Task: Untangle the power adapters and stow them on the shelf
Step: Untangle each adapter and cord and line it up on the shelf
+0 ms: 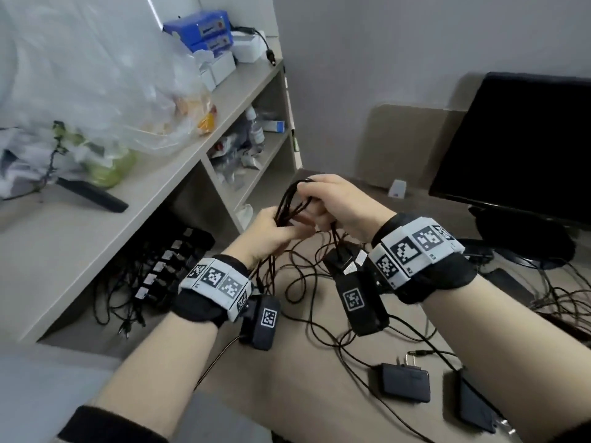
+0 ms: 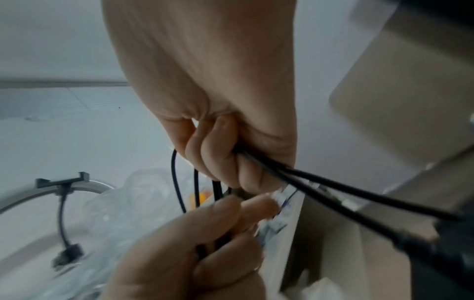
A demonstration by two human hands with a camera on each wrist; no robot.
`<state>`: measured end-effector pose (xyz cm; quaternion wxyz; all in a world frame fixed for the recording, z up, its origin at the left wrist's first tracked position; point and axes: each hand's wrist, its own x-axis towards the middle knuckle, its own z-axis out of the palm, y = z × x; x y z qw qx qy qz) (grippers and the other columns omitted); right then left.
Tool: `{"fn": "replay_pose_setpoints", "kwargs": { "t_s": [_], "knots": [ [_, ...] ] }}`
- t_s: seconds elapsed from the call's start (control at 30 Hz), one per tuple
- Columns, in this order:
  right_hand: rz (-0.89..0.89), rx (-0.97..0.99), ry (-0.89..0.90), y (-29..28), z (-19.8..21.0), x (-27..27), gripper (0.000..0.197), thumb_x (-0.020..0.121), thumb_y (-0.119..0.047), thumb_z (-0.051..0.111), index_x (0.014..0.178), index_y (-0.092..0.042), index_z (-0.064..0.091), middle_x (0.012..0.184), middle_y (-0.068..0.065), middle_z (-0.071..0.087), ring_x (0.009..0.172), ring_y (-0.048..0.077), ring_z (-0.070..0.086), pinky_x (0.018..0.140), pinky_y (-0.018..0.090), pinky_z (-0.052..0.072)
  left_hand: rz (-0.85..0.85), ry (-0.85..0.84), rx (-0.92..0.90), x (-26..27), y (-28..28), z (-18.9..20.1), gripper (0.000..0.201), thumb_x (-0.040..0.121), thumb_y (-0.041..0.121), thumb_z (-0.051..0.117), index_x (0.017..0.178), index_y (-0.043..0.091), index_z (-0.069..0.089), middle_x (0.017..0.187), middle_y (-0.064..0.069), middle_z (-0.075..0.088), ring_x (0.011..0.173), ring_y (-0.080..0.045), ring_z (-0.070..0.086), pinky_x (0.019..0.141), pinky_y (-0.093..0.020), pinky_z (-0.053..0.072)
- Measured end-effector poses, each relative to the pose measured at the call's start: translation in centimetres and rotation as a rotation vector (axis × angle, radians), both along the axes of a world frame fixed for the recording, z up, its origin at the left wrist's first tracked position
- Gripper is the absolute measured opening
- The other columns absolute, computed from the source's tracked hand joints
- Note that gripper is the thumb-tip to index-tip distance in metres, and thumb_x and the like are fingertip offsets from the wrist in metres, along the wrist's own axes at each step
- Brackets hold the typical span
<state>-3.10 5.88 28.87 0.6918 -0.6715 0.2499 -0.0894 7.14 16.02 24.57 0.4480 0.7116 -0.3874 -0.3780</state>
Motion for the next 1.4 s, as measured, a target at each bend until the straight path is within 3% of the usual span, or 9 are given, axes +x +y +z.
{"fn": "replay_pose_setpoints", "kwargs": {
  "t_s": [0.13, 0.27, 0.43, 0.57, 0.63, 0.7, 0.8, 1.0, 1.4],
  "knots": [
    [0.104, 0.076, 0.004, 2.7, -1.0, 4.2, 0.033, 0.092, -0.007, 0.043, 0.063, -0.018, 0.032, 0.046, -0.005, 0.026, 0.038, 0.009, 0.017, 0.041, 0.019, 0.012, 0.053, -0.009, 0.096, -0.1, 1.9, -0.3, 0.033, 0.082, 0.001, 0.067, 0.063, 0.02, 0.048, 0.035, 0.013, 0.048, 0.031, 0.003, 0.041, 0.035, -0.007, 0.028],
    [0.265, 0.0, 0.085, 4.8, -1.5, 7.2, 0.025, 0.093, -0.012, 0.044, 0.069, -0.016, 0.038, 0.049, -0.002, 0.032, 0.034, 0.007, 0.029, 0.033, 0.016, 0.021, 0.213, -0.112, 0.176, 1.2, 3.5, -1.2, 0.031, 0.087, 0.009, 0.058, 0.059, 0.021, 0.053, 0.035, 0.017, 0.051, 0.032, 0.007, 0.045, 0.038, -0.009, 0.032],
    [0.476, 0.179, 0.052, 4.4, -1.7, 9.1, 0.017, 0.094, -0.01, 0.048, 0.078, -0.008, 0.044, 0.06, 0.014, 0.048, 0.062, 0.032, 0.053, 0.055, 0.033, 0.05, 0.267, -0.098, 0.218, 3.6, 6.9, -1.8, 0.038, 0.09, 0.024, 0.057, 0.053, 0.024, 0.055, 0.03, 0.013, 0.043, 0.03, 0.003, 0.039, 0.045, -0.022, 0.027],
    [0.136, 0.119, 0.142, 1.5, -5.9, 10.1, 0.032, 0.09, -0.03, 0.06, 0.112, -0.011, 0.048, 0.087, 0.014, 0.067, 0.091, 0.034, 0.07, 0.078, 0.048, 0.057, 0.325, -0.093, 0.284, 5.5, 9.1, -2.4, 0.042, 0.098, 0.023, 0.045, 0.058, 0.011, 0.054, 0.028, 0.014, 0.039, 0.027, 0.004, 0.038, 0.049, -0.022, 0.023],
    [0.126, 0.261, 0.225, 2.0, -8.9, 10.8, 0.037, 0.092, -0.038, 0.054, 0.118, -0.012, 0.051, 0.088, 0.008, 0.067, 0.094, 0.03, 0.068, 0.08, 0.045, 0.054, 0.369, -0.085, 0.304, 6.3, 9.9, -2.7, 0.043, 0.098, 0.026, 0.044, 0.058, 0.013, 0.053, 0.028, 0.011, 0.036, 0.025, 0.001, 0.033, 0.047, -0.021, 0.022],
    [0.26, 0.405, 0.347, 4.1, -12.4, 11.4, 0.029, 0.093, -0.043, 0.048, 0.103, -0.018, 0.057, 0.09, 0.002, 0.063, 0.094, 0.024, 0.062, 0.08, 0.038, 0.048, 0.381, -0.054, 0.312, 6.9, 10.4, -2.9, 0.044, 0.098, 0.027, 0.043, 0.057, 0.014, 0.052, 0.03, 0.01, 0.03, 0.027, -0.001, 0.026, 0.042, -0.019, 0.021],
    [0.4, 0.633, 0.364, 8.0, -16.2, 11.6, 0.025, 0.086, -0.044, 0.056, 0.091, -0.02, 0.058, 0.086, 0.003, 0.053, 0.073, 0.017, 0.052, 0.067, 0.028, 0.042, 0.406, 0.043, 0.296, 7.6, 10.3, -2.7, 0.043, 0.1, 0.025, 0.041, 0.06, 0.011, 0.049, 0.032, 0.012, 0.025, 0.027, -0.003, 0.02, 0.036, -0.014, 0.016],
    [0.185, 1.206, 0.243, 9.3, -19.0, 10.6, 0.035, 0.083, -0.039, 0.053, 0.095, -0.01, 0.068, 0.088, 0.014, 0.062, 0.073, 0.03, 0.059, 0.07, 0.046, 0.058, 0.47, 0.183, 0.263, 8.7, 10.1, -2.3, 0.043, 0.101, 0.026, 0.038, 0.062, 0.009, 0.046, 0.033, 0.011, 0.022, 0.027, -0.003, 0.017, 0.039, -0.011, 0.014],
    [0.224, 1.565, 0.073, 9.8, -21.2, 10.3, 0.058, 0.094, -0.038, 0.033, 0.107, 0.007, 0.069, 0.124, 0.027, 0.055, 0.103, 0.043, 0.059, 0.081, 0.061, 0.052, 0.689, 0.246, 0.299, 10.5, 8.9, -3.3, 0.039, 0.101, 0.027, 0.038, 0.066, 0.01, 0.046, 0.031, 0.013, 0.022, 0.025, -0.001, 0.017, 0.034, -0.007, 0.014]
  ]
}}
